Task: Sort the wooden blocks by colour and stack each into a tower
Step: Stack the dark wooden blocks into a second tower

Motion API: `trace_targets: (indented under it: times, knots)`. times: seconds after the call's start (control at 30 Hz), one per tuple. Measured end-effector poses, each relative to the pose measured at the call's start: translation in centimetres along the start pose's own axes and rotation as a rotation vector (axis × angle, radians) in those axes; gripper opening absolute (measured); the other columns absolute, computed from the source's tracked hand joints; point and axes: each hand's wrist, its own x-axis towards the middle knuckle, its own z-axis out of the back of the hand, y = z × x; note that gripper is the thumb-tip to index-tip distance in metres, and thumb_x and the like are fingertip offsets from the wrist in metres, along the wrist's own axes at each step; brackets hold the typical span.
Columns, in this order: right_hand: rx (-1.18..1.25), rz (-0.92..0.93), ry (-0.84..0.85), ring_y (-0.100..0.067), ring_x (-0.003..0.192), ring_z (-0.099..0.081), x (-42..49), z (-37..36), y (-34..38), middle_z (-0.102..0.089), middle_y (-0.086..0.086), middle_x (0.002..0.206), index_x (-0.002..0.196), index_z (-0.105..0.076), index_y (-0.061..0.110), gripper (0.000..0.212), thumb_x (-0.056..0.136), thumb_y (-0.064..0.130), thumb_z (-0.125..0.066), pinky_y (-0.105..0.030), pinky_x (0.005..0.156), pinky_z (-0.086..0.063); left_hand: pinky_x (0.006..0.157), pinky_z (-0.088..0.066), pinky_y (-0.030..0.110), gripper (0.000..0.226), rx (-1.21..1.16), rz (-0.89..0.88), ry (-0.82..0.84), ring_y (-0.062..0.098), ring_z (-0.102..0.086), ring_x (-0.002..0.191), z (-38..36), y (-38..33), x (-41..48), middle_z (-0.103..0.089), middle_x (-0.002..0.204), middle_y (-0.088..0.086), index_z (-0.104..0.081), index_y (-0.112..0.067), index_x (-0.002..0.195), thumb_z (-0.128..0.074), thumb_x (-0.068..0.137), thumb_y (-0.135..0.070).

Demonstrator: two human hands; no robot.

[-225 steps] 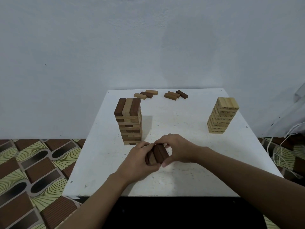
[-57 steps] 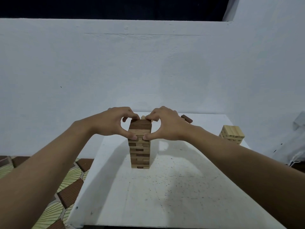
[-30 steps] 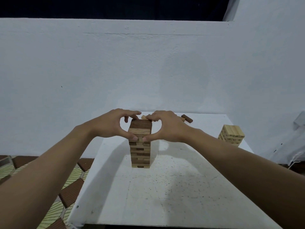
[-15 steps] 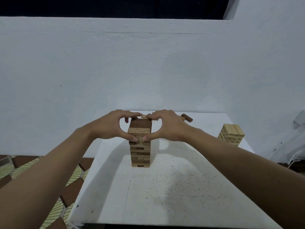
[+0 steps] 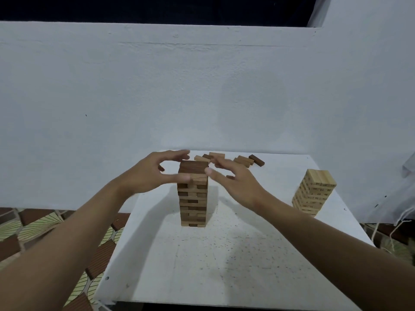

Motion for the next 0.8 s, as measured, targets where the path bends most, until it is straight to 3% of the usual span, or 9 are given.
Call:
trace_targets:
  times: [0.07,0.1,0.2,0.33,0.57,0.67,0.8]
  knots:
    - [0.108,-0.081,-0.003,0.002,0.139,-0.033,-0.9,-0.5,-0.4,-0.035,0.024,0.152,0.141,-0.043,0.05,0.042,0.1,0.057,-0.042,-0.025,0.111,-0.023,0.114,-0.039,0.033,0.057,-0.21,0.089,-0.154,-0.011,-0.05,0.127,-1.6,0.8,-1.0,-0.057,0.138,-0.03,-0.056,-0.043,0.142,-0.054,0.09,-0.067]
    - [0.127,-0.114,0.007,-0.002,0.144,-0.027,-1.2,-0.9,-0.6,-0.03,0.023,0.156,0.147,-0.035,0.049,0.046,0.101,0.059,-0.035,-0.027,0.115,-0.019,0.119,-0.035,0.038,0.059,-0.294,0.14,-0.217,-0.009,-0.049,0.13,-2.6,1.3,-1.6,-0.055,0.141,-0.03,-0.055,-0.045,0.142,-0.042,0.093,-0.075]
    - [0.126,-0.171,0.039,-0.011,0.152,-0.012,-1.7,-2.5,-1.0,-0.013,0.016,0.165,0.158,-0.014,0.042,0.06,0.101,0.063,-0.021,-0.037,0.12,-0.011,0.125,-0.019,0.053,0.079,-0.439,0.245,-0.246,0.001,-0.04,0.139,-5.4,1.9,-3.2,-0.039,0.151,-0.036,-0.044,-0.06,0.142,-0.017,0.078,-0.098]
    - [0.251,-0.172,0.075,-0.005,0.152,-0.008,-1.7,-3.8,-0.5,-0.009,0.02,0.165,0.158,-0.01,0.043,0.066,0.097,0.068,-0.017,-0.034,0.122,-0.007,0.127,-0.01,0.044,0.076,-0.542,0.233,-0.232,-0.003,-0.026,0.146,-7.2,0.8,-4.3,-0.026,0.157,-0.035,-0.033,-0.072,0.136,-0.016,0.069,-0.103]
    - [0.235,-0.198,0.069,-0.008,0.153,-0.001,-1.9,-4.4,0.8,0.001,0.02,0.165,0.157,-0.006,0.046,0.078,0.085,0.076,-0.013,-0.037,0.12,-0.006,0.126,-0.01,0.038,0.073,-0.458,0.214,-0.221,0.001,-0.016,0.153,-8.0,-0.6,-4.4,-0.018,0.165,-0.024,-0.015,-0.062,0.152,-0.006,0.083,-0.083]
    - [0.206,-0.233,0.058,-0.014,0.154,0.002,-1.7,-4.6,0.8,0.007,0.019,0.165,0.154,0.002,0.048,0.063,0.096,0.068,-0.011,-0.044,0.122,-0.003,0.128,-0.009,0.043,0.073,-0.484,0.212,-0.211,0.002,-0.016,0.153,-8.0,-0.6,-4.3,-0.017,0.166,-0.023,-0.015,-0.069,0.147,-0.006,0.078,-0.093]
    - [0.182,-0.237,0.064,-0.015,0.154,0.003,-1.7,-4.8,0.7,0.011,0.02,0.165,0.153,0.005,0.05,0.061,0.097,0.067,-0.011,-0.046,0.122,0.0,0.128,-0.011,0.046,0.093,-0.484,0.197,-0.209,0.005,-0.019,0.153,-8.0,-0.1,-4.2,-0.02,0.165,-0.024,-0.018,-0.071,0.146,-0.012,0.061,-0.106]
